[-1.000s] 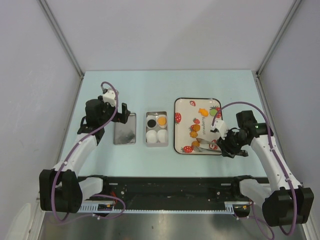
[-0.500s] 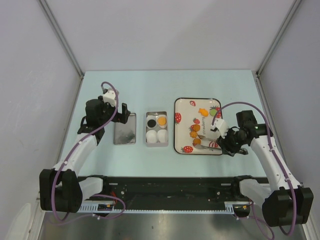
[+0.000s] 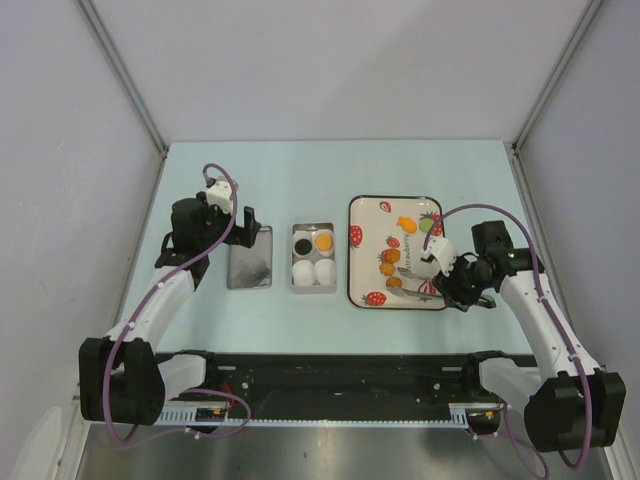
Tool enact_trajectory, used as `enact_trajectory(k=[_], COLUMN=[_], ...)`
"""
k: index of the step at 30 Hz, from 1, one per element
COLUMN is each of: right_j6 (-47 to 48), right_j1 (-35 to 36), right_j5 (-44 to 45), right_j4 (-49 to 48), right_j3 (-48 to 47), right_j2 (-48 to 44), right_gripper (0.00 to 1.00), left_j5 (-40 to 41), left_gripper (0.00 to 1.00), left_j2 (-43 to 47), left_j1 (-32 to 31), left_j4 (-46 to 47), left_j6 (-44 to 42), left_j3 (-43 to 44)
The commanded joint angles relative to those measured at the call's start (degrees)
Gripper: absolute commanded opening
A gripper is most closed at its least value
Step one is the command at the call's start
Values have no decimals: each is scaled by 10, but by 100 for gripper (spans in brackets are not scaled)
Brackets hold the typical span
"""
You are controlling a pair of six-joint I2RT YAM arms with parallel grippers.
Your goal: Pack the cookies
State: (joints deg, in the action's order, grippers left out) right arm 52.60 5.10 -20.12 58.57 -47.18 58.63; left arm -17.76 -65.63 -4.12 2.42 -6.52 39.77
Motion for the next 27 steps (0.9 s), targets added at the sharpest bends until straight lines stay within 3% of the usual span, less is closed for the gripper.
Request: enact_trajectory(k=[1, 9, 20, 27], right_j6=[1, 2, -2, -14], right_j1=[-2, -2, -2, -1], right_j5=[-7, -8, -17, -48], right_j4=[-15, -18, -28, -20], right_j3=[2, 1, 0, -33], right_j2=[17, 25, 11, 5], right_gripper=[51, 45, 19, 13], left_j5=[-4, -3, -4, -4], left_gripper=[100, 100, 100, 100], left_j2=[0, 0, -2, -5], left_j1=[-3, -3, -4, -3], left_j4=[13, 14, 12, 11], left_j6=[-10, -10, -10, -10], left_j3=[20, 20, 21, 22])
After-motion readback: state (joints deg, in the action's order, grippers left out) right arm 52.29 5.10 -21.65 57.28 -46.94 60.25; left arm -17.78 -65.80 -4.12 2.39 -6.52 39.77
